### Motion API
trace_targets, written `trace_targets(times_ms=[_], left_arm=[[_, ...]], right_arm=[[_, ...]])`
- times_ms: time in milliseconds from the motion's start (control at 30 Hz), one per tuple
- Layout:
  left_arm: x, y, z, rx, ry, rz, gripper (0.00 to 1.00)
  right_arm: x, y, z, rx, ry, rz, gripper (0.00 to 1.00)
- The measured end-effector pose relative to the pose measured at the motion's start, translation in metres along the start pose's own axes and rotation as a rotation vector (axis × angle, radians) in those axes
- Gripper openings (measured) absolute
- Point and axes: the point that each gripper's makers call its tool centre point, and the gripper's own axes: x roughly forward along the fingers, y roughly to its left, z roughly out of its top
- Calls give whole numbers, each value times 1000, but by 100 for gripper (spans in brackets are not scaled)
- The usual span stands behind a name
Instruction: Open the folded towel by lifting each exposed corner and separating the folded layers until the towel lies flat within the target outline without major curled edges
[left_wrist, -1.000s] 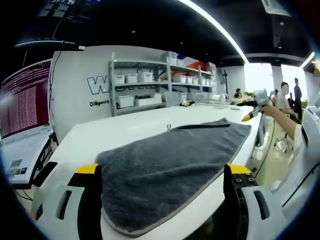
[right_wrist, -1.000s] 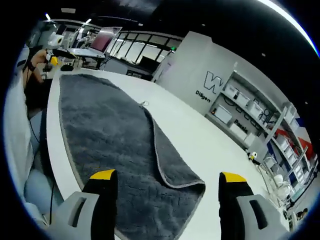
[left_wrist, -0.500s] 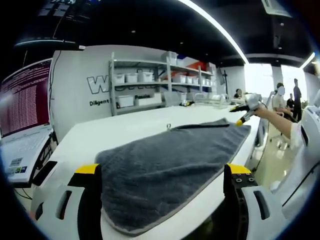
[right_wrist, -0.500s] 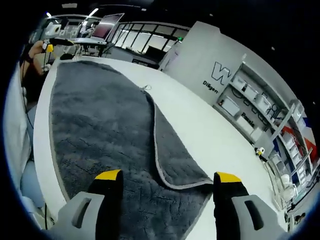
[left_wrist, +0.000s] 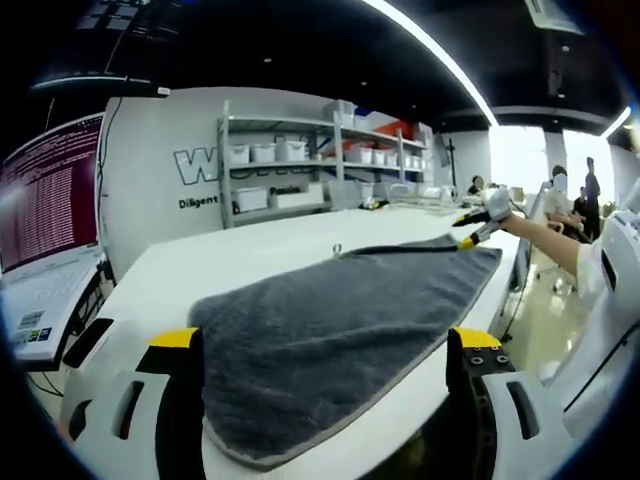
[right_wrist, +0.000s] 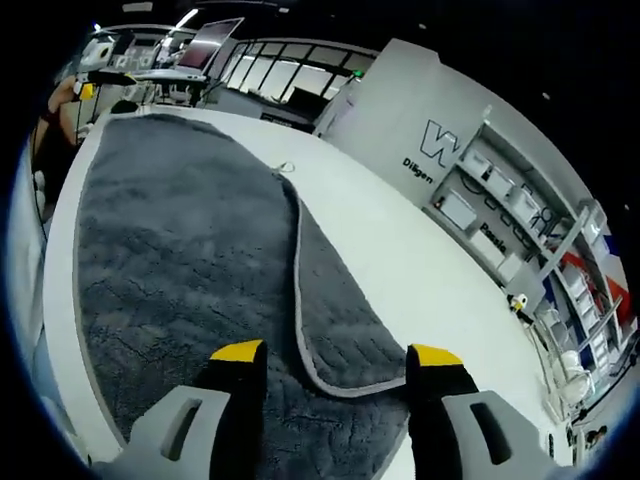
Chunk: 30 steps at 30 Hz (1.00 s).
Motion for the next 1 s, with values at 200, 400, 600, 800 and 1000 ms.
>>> trace_targets(times_ms=[200, 400, 600, 800, 1000], left_arm=[[0, 1, -1, -5, 0, 4, 99], [1, -1, -2, -6, 2, 1, 99], [0, -1, -2, -8, 1, 1, 98], [0, 0, -2, -10, 0, 4, 98], [0, 1, -3, -14, 2, 6, 98]], right_arm=[[4, 2, -3, 9, -8, 12, 34], [8, 10, -8, -16, 14, 32, 26], [10, 12, -11, -24, 34, 39, 14], [12, 17, -10, -39, 36, 57, 1], [9, 12, 1, -61, 21, 31, 0]])
